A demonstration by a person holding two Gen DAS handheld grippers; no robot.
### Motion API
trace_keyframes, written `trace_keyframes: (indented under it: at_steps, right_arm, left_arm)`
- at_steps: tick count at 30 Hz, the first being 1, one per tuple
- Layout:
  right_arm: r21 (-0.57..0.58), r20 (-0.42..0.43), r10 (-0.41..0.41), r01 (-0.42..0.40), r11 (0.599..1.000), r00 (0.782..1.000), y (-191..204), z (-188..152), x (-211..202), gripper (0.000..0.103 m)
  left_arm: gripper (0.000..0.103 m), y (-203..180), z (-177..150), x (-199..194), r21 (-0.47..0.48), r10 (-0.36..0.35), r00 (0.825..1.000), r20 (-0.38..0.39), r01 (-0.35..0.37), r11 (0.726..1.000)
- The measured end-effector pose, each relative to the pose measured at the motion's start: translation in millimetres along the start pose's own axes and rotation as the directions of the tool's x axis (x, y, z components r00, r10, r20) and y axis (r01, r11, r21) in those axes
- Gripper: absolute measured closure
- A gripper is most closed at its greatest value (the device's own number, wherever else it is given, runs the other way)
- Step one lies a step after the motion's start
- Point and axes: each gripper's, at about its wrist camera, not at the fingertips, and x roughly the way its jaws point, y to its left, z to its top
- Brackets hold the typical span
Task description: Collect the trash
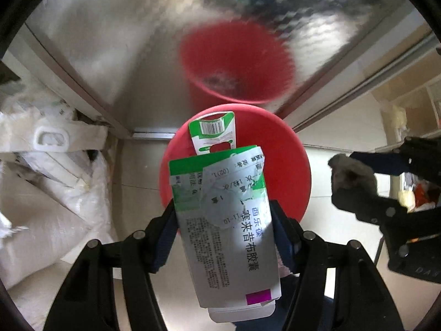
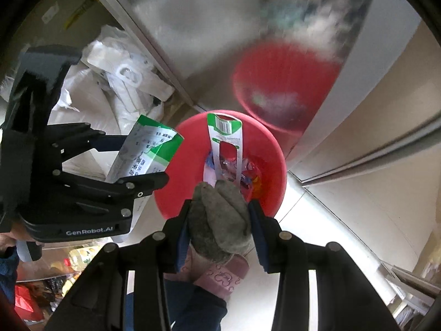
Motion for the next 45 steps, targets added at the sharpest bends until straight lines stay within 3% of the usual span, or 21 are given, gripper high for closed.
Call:
trace_keyframes:
  at_steps: [13, 19, 22, 25, 28, 30, 33, 35, 37, 41, 45]
  right_arm:
    - [-0.028, -0.01, -0.009, 0.009, 1.0, 1.0, -6.3, 0.7, 27.6, 0.064]
    - [-0.017, -0.011, -0.003, 0.002, 1.0, 1.0, -3.4, 1.0, 29.6, 0.056]
    - [-0.025, -0.004, -0.024, 0.024, 0.999, 1.0, 0.1, 0.3, 25.0, 0.054]
    - [-0.028, 0.007, -0.031, 0.031, 0.999, 0.999, 4.7, -0.1, 13.7, 0.049]
    - [-0.019, 0.01, -0.013, 0.013, 1.0, 1.0, 10.8, 1.8, -7.9, 0.049]
    - [-0.016, 0.03, -0.013, 0.013, 1.0, 0.999, 15.3, 3.3, -31.4, 0.047]
    - [-0.001, 0.045, -0.012, 0.012, 1.0, 0.999, 20.2, 4.6, -67.3, 0.046]
    - [-0.032, 0.064, -0.06, 0.062, 0.998, 0.996, 29.2, 4.4, -94.1, 0.046]
    - [-0.064, 0.087, -0.099, 0.105, 0.992, 0.991, 42.8, 3.5, -121.1, 0.046]
    - [-0.072, 0.113, -0.072, 0.081, 0.994, 0.991, 67.3, 3.7, -181.2, 0.045]
    - [-0.041, 0.131, -0.07, 0.076, 0.996, 0.989, 81.4, 4.4, -246.9, 0.039]
  left_arm:
    - [0.042, 14.4, 7.8, 18.5, -0.04, 0.009, 1.0, -0.025, -0.01, 0.999]
    - [0.04, 9.4, 6.8, 13.3, 0.003, 0.033, 0.999, -0.038, -0.033, 0.999]
    - [0.026, 6.6, 7.7, 1.6, 0.017, 0.054, 0.997, -0.053, -0.054, 0.998]
    - [0.024, 4.7, 7.3, -18.4, 0.025, 0.049, 0.997, -0.063, -0.047, 0.999]
    - [0.017, -8.9, 6.1, -49.2, 0.102, 0.147, 0.988, -0.044, -0.142, 0.985]
    - [0.016, -12.3, 6.2, -72.6, 0.101, 0.139, 0.99, -0.033, -0.135, 0.986]
    - [0.016, -11.8, 8.0, -112.3, 0.049, 0.068, 0.997, -0.033, -0.067, 0.997]
    - [0.016, -13.7, 8.6, -141.4, 0.034, 0.045, 0.999, -0.016, -0.044, 0.998]
    - [0.016, -16.6, 9.9, -173.3, 0.024, 0.049, 0.999, 0.004, -0.049, 0.999]
    - [0.016, -24.7, 9.5, -241.2, 0.011, 0.045, 0.998, 0.036, -0.045, 0.999]
    - [0.012, -37.4, 7.3, -325.6, 0.004, 0.089, 0.992, 0.086, -0.089, 0.996]
